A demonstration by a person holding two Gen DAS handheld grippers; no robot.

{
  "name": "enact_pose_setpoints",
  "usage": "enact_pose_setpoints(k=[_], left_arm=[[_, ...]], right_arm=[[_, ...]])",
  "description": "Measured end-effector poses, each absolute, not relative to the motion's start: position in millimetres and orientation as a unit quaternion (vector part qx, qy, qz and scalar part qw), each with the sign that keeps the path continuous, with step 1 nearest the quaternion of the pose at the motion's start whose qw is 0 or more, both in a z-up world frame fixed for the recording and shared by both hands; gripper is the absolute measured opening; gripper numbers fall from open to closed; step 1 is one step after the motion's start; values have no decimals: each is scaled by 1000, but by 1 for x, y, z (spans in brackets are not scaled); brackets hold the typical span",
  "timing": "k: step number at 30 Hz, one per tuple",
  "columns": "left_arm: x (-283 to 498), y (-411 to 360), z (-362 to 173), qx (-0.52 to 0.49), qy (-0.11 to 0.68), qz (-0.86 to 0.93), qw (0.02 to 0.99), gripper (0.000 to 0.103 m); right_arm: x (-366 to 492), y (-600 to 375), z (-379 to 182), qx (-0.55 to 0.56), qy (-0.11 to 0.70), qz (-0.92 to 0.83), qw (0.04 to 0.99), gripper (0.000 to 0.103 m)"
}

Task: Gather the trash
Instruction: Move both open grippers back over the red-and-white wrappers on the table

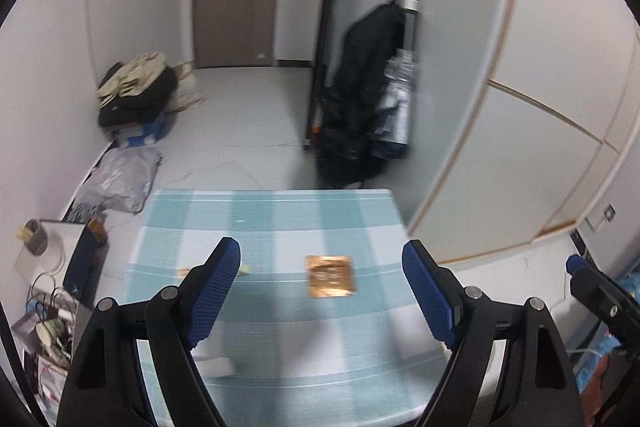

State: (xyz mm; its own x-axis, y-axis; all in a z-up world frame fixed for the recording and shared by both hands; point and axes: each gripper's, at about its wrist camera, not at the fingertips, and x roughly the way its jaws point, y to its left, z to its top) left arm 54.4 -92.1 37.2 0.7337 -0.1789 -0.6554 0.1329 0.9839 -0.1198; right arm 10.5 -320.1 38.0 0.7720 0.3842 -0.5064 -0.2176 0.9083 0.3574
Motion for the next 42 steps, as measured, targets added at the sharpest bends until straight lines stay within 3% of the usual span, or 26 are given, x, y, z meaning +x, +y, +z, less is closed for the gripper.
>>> enact_pose_setpoints(k=[23, 37, 42], left_arm=[[93, 51, 15, -112, 370, -6, 922, 81], [126, 87, -10, -129, 402, -33, 906, 81], [132, 106, -18, -152, 410, -10, 899, 89]], right_arm=[[102, -160, -3, -5, 361, 233, 903, 92], [182, -97, -52, -97, 391, 287, 869, 91], [201, -80, -76, -119, 411, 314, 848, 90]])
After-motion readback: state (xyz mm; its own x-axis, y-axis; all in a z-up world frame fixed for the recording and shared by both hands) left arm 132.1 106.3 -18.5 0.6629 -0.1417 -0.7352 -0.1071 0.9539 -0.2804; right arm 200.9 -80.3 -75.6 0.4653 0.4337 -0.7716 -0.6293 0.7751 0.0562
